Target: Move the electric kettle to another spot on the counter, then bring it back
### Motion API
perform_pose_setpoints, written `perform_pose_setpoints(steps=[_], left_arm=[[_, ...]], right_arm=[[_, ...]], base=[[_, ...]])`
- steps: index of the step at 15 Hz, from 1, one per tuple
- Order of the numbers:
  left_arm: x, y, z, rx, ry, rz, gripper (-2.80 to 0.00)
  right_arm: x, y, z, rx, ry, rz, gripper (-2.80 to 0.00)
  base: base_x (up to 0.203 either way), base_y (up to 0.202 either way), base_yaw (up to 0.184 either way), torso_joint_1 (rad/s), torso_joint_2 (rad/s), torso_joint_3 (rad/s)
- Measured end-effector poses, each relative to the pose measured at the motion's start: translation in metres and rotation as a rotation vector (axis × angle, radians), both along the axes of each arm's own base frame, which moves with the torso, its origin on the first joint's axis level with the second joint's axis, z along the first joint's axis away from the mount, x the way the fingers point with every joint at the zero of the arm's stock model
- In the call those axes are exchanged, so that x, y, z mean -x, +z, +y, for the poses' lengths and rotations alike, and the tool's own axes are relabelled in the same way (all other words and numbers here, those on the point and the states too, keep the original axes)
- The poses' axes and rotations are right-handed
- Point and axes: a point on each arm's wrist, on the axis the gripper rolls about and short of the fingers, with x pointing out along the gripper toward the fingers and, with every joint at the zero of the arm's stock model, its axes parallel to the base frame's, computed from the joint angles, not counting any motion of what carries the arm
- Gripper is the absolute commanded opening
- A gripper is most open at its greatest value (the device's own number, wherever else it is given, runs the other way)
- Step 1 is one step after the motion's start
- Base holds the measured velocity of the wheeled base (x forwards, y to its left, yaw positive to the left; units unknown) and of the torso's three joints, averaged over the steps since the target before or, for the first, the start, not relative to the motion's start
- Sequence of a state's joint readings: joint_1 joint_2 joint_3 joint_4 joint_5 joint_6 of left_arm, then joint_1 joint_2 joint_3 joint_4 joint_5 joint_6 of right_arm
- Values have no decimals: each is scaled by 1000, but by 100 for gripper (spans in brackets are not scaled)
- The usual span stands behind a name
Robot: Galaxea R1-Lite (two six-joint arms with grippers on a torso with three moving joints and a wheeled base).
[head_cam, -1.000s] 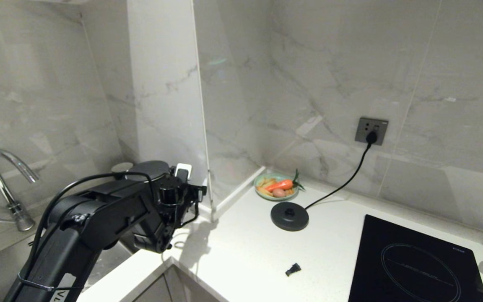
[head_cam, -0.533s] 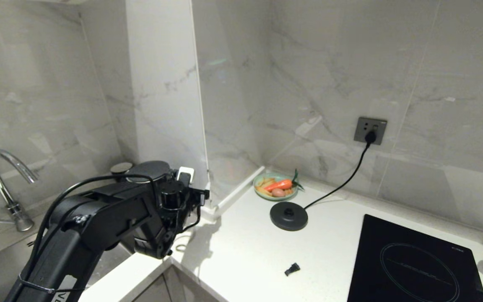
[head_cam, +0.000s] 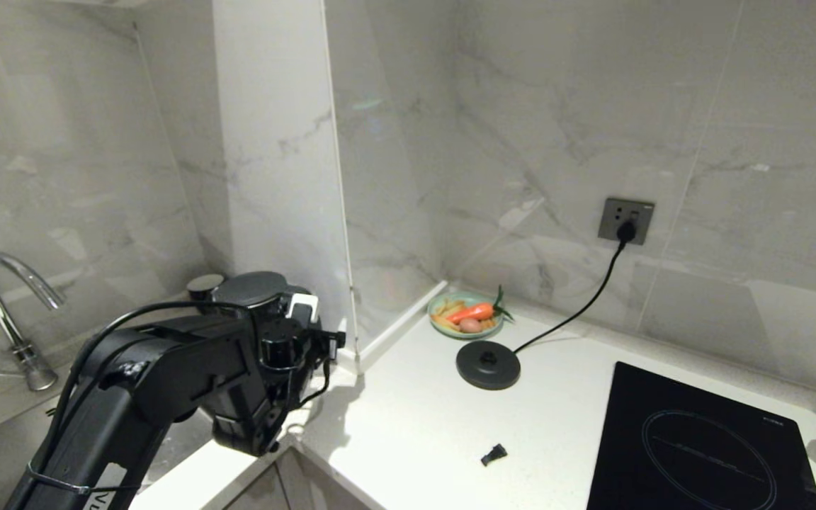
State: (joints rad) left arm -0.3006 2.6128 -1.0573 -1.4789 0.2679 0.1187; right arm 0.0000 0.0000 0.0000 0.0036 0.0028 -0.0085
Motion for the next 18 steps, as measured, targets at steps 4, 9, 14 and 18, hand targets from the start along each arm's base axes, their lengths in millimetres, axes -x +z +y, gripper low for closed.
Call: perform_pose_setpoints(steps=[4, 9, 14, 18], left_arm=[[17, -5, 1, -8, -9, 33, 0], [40, -8, 7, -7, -11, 118, 0], [79, 13, 18, 33, -12, 192, 0], [117, 53, 31, 39, -13, 189, 0]], right_arm=[[0, 0, 0, -1, 0, 0, -280], [0, 0, 0, -1, 0, 0, -280], [0, 0, 0, -1, 0, 0, -280], [0, 0, 0, 0, 0, 0, -280]], base=[[0, 0, 0, 0, 0, 0], [0, 0, 0, 0, 0, 0], [0, 0, 0, 0, 0, 0], [0, 0, 0, 0, 0, 0]])
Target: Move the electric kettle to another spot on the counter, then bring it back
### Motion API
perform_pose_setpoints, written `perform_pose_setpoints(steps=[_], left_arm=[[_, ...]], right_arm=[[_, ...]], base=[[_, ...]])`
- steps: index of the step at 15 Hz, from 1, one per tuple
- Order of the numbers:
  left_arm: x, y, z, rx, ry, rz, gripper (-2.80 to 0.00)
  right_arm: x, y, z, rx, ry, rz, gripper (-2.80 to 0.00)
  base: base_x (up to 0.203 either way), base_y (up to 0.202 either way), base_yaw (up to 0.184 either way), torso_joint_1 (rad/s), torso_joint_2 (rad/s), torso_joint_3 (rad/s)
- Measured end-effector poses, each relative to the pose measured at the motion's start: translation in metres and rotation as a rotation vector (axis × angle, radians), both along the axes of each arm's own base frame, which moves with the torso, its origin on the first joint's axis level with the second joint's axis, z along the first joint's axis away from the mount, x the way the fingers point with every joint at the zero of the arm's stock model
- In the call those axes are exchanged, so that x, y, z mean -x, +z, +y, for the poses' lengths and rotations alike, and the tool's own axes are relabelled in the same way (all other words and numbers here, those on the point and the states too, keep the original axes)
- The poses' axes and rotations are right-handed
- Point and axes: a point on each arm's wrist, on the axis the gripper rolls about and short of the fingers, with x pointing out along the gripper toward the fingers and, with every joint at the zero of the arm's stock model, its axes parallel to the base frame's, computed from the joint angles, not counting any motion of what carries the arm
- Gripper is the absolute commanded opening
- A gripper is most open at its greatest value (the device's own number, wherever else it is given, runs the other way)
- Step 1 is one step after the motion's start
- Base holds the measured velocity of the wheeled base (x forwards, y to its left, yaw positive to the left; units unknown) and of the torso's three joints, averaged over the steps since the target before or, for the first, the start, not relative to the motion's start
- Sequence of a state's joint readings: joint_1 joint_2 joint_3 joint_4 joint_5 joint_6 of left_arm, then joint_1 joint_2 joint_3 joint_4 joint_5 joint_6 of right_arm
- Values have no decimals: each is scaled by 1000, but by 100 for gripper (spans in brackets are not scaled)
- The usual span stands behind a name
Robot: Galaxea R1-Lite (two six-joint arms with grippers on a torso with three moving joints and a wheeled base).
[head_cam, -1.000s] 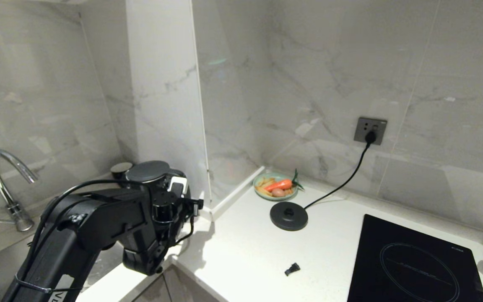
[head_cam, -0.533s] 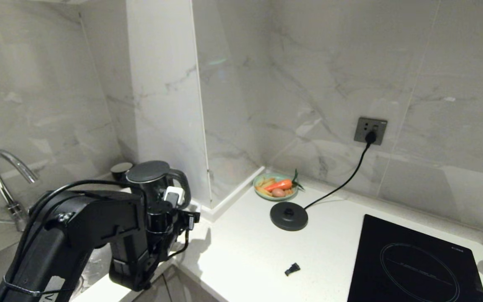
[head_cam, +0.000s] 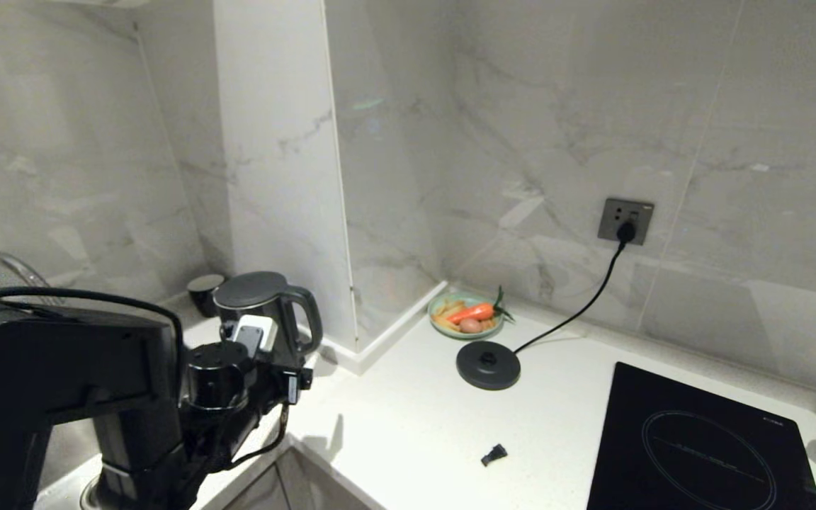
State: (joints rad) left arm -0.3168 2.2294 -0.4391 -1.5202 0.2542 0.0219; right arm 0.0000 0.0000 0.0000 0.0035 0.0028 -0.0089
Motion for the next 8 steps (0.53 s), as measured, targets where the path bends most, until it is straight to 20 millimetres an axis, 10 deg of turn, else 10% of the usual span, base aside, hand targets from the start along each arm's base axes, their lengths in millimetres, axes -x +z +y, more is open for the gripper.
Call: perform_pose_setpoints(steps=[8], left_arm=[[105, 66, 35, -3, -15, -61, 0]], right_arm=[[0, 0, 0, -2, 0, 0, -280]], base=[[0, 0, 0, 0, 0, 0]])
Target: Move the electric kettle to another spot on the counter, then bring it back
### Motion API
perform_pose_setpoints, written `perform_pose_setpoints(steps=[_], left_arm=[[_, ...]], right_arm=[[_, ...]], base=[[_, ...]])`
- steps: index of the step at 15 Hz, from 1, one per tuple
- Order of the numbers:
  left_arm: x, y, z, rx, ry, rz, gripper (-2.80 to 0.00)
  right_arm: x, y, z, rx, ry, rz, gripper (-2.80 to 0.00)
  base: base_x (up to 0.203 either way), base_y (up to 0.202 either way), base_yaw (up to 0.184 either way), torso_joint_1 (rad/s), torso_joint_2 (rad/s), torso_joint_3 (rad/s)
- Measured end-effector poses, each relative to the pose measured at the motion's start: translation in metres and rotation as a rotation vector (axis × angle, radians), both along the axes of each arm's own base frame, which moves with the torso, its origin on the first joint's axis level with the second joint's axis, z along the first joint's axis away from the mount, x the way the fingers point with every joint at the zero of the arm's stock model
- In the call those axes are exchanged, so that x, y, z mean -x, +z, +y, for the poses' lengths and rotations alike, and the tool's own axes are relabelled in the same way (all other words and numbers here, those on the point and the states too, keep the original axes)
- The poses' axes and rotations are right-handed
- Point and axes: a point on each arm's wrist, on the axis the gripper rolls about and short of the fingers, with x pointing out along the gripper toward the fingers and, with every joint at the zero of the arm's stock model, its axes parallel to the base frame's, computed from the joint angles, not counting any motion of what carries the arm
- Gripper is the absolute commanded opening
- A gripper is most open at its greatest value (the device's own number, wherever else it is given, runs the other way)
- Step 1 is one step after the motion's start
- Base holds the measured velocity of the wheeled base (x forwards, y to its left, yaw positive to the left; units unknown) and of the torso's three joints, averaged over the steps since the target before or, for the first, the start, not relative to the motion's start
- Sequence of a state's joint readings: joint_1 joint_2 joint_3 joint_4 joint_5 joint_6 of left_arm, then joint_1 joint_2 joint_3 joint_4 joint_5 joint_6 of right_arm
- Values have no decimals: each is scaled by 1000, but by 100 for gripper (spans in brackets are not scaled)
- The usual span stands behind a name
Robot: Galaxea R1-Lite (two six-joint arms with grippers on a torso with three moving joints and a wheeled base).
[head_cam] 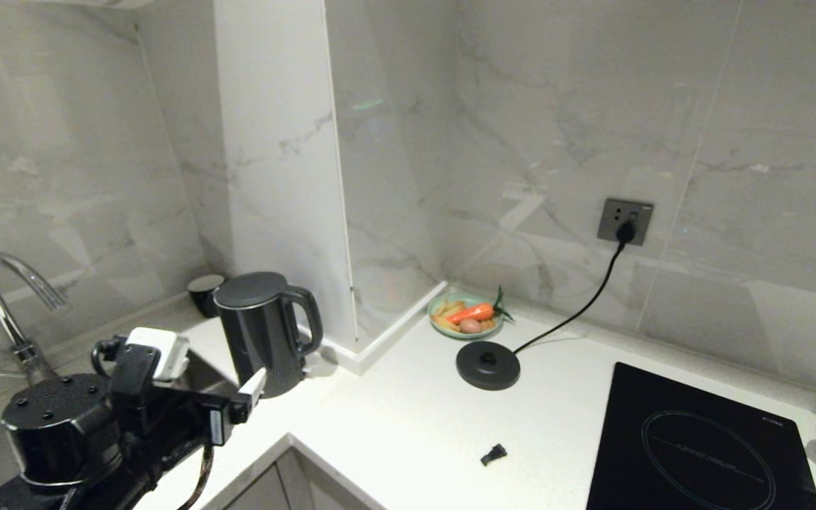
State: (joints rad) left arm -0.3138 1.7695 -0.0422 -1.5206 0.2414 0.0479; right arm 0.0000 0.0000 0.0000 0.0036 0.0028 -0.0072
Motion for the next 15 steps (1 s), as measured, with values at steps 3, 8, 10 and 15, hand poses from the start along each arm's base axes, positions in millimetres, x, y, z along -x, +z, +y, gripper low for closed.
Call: perform_pose_setpoints(steps=[3, 8, 10, 15], left_arm=[[18, 17, 9, -5, 65, -73, -280], [45, 35, 26, -69, 131, -80, -280], [57, 41, 32, -90, 169, -74, -280], [96, 58, 46, -148, 287, -71, -280]], right_arm=[[0, 0, 0, 0, 0, 0, -280], [0, 0, 0, 0, 0, 0, -280], [0, 0, 0, 0, 0, 1, -280], [0, 0, 0, 0, 0, 0, -280]], base=[[0, 0, 0, 0, 0, 0], [0, 0, 0, 0, 0, 0], [0, 0, 0, 0, 0, 0], [0, 0, 0, 0, 0, 0]])
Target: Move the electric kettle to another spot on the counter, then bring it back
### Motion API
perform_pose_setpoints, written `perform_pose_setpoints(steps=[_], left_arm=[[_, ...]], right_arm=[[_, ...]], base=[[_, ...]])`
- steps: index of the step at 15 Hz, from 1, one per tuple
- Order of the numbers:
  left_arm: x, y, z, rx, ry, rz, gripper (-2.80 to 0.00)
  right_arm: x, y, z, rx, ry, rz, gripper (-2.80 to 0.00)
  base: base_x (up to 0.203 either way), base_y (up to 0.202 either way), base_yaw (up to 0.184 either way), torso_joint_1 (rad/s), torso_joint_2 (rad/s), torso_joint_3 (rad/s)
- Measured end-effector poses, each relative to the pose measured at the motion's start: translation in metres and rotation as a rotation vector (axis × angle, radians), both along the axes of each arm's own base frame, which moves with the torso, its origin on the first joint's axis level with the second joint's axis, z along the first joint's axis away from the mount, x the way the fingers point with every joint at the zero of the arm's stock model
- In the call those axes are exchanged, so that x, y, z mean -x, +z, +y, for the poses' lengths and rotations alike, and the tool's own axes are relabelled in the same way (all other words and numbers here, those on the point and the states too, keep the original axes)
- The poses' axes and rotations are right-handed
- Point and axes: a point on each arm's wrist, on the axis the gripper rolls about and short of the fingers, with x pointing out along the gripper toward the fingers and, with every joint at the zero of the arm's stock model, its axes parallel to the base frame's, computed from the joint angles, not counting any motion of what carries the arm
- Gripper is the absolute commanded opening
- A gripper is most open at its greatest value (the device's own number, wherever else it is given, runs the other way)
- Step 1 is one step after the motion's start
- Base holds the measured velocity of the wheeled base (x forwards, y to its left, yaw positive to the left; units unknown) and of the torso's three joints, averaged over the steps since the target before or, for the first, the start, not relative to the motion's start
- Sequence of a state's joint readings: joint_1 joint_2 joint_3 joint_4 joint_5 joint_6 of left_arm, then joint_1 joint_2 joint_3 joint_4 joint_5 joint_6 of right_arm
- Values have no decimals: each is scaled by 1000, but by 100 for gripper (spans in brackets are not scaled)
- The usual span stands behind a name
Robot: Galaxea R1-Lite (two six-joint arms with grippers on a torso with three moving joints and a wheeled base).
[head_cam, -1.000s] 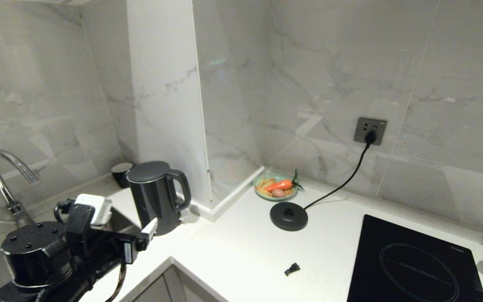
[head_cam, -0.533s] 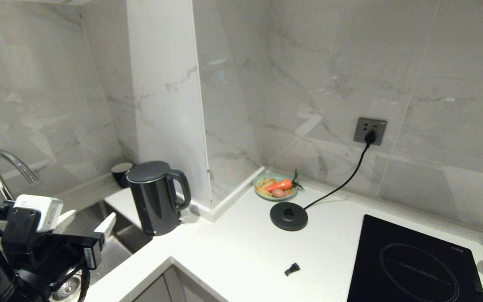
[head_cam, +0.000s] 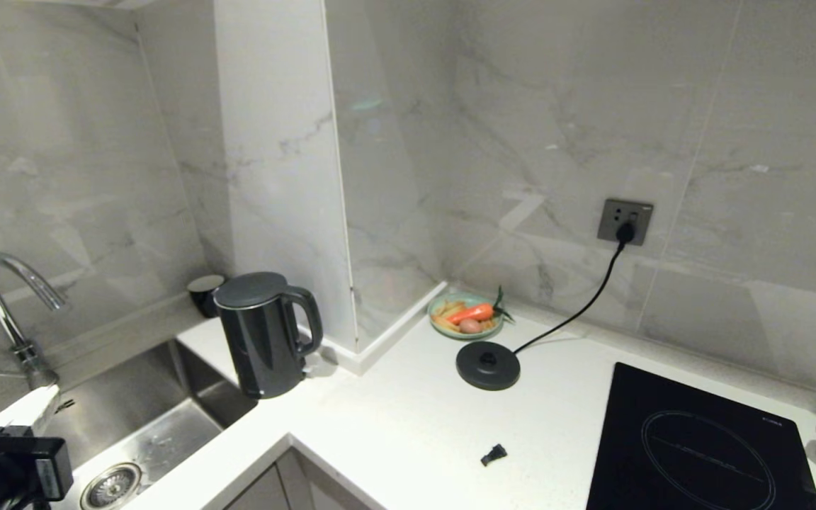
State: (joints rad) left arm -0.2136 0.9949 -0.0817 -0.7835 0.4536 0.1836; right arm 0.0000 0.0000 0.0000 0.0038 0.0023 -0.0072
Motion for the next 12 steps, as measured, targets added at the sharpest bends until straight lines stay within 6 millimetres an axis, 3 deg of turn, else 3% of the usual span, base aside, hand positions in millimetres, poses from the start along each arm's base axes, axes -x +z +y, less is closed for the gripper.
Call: perform_pose_setpoints(steps=[5, 9, 12], left_arm=[[61, 13, 15, -6, 56, -2, -280], [110, -2, 22, -5, 217, -9, -280], [130, -19, 20, 14, 136, -117, -280]], right_arm=[[0, 0, 0, 0, 0, 0, -280], [0, 0, 0, 0, 0, 0, -280], [0, 0, 0, 0, 0, 0, -280]], base=[[0, 0, 0, 0, 0, 0], [0, 0, 0, 0, 0, 0], [0, 0, 0, 0, 0, 0]])
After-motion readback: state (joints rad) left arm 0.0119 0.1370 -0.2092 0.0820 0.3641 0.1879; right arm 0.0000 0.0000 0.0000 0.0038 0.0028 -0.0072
